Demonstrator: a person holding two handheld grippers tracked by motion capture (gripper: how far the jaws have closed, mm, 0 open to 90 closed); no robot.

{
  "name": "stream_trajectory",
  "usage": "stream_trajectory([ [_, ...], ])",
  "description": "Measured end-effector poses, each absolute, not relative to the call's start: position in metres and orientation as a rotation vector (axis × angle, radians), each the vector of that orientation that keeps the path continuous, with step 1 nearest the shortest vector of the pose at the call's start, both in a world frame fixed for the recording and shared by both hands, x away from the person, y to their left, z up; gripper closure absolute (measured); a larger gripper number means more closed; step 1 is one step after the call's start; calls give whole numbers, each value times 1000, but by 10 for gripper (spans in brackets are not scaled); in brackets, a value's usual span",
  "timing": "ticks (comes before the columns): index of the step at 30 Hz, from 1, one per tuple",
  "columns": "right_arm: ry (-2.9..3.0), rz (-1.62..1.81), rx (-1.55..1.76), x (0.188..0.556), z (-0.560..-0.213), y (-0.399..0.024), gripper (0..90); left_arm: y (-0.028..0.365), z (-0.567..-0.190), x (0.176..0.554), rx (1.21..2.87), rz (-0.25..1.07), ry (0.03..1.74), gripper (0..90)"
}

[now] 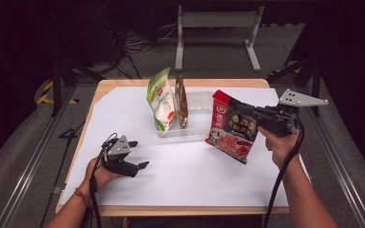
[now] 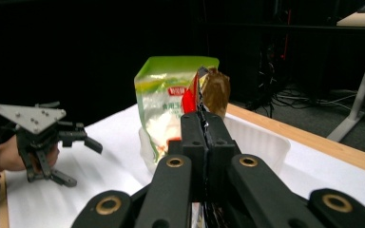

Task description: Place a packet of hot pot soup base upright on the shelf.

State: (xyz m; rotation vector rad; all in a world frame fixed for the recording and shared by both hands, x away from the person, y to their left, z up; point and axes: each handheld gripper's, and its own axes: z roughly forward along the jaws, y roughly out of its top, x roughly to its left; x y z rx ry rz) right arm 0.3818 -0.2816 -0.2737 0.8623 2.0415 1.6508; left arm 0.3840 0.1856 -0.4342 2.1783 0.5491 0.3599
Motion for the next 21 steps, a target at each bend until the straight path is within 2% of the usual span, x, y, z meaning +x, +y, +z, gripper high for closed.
stream_trajectory([
  [21, 1967, 1563, 914, 431, -234, -235, 894, 183, -432, 380, 2173, 358, 520, 157],
])
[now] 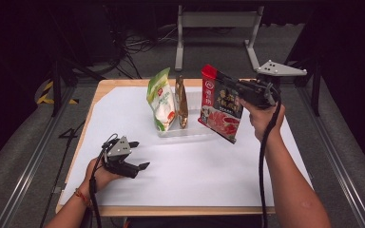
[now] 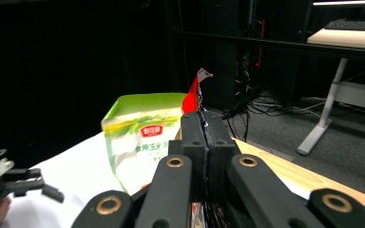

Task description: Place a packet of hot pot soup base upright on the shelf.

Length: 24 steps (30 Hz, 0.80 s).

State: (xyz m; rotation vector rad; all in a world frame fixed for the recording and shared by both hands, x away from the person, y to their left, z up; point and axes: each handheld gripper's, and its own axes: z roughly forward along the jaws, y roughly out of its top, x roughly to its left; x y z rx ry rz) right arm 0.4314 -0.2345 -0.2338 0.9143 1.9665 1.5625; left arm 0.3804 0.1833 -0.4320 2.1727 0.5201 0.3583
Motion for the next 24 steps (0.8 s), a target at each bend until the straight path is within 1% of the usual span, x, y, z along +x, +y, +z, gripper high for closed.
stream_trajectory([
  [10, 1947, 1508, 952, 460, -230, -222, 894, 182, -431, 379, 2170, 349, 506, 158],
  [11, 1950, 1519, 967, 467, -230, -220, 894, 182, -430, 378, 2171, 350, 501, 158],
  [24, 1929, 1486, 1001, 503, -236, -198, 893, 184, -429, 378, 2162, 340, 492, 158],
])
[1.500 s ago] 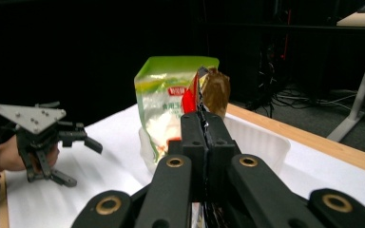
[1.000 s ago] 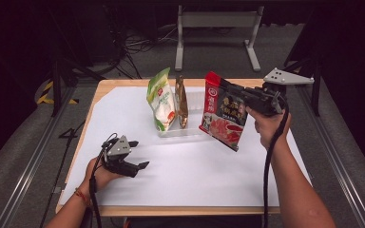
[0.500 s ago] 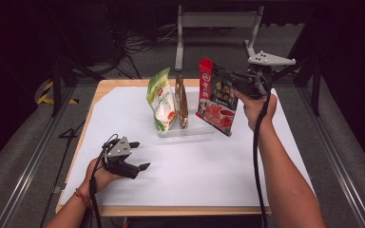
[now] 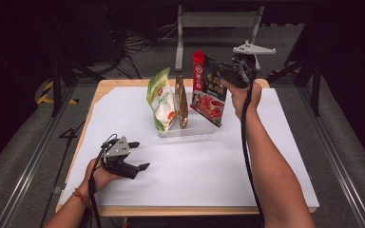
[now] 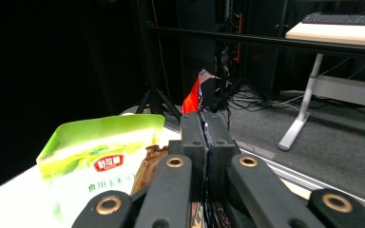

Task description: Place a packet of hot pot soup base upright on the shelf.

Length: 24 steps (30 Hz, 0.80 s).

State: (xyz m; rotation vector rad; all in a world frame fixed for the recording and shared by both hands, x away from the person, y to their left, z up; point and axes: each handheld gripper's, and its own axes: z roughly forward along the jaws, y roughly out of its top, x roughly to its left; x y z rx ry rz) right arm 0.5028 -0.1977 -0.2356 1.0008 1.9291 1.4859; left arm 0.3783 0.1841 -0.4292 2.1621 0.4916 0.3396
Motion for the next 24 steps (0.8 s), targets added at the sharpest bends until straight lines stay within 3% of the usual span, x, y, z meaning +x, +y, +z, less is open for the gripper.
stream_trajectory([
  [24, 1911, 1522, 1022, 529, -270, -189, 889, 184, -429, 377, 2160, 323, 483, 158],
])
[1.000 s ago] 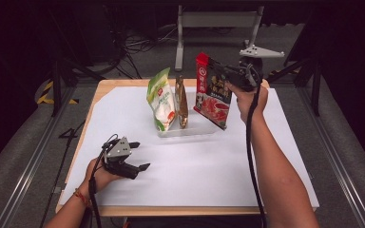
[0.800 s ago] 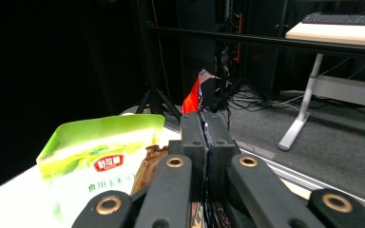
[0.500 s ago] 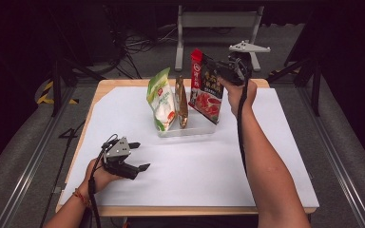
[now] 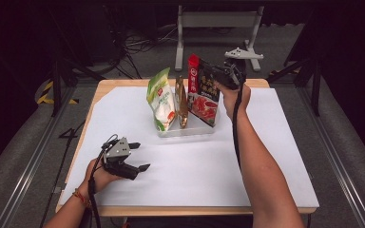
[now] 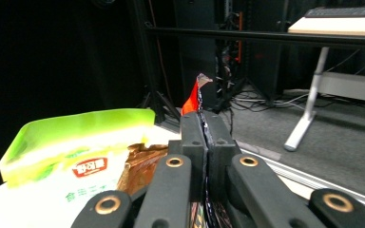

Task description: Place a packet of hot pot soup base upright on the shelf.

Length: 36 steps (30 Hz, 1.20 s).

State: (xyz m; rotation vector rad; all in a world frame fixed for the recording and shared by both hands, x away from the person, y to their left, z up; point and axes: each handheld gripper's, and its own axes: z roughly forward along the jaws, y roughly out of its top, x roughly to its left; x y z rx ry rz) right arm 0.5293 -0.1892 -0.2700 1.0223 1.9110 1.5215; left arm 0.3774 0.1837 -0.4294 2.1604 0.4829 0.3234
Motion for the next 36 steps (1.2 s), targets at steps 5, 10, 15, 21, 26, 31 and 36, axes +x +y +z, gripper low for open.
stream_trajectory([
  [5, 1919, 1510, 1013, 528, -276, -188, 888, 184, -430, 377, 2162, 320, 481, 159],
  [10, 1931, 1519, 1001, 527, -286, -190, 885, 183, -430, 377, 2165, 320, 480, 158],
  [15, 1942, 1525, 994, 524, -295, -193, 883, 183, -430, 378, 2167, 318, 483, 157],
  [21, 1946, 1527, 1003, 520, -300, -198, 880, 182, -429, 377, 2168, 324, 482, 157],
  [26, 1960, 1526, 991, 518, -301, -201, 873, 183, -429, 377, 2164, 327, 481, 162],
  [31, 1965, 1524, 1001, 517, -305, -208, 863, 183, -429, 378, 2164, 327, 488, 161],
  [36, 1977, 1507, 992, 514, -306, -210, 855, 182, -430, 380, 2169, 327, 486, 160],
])
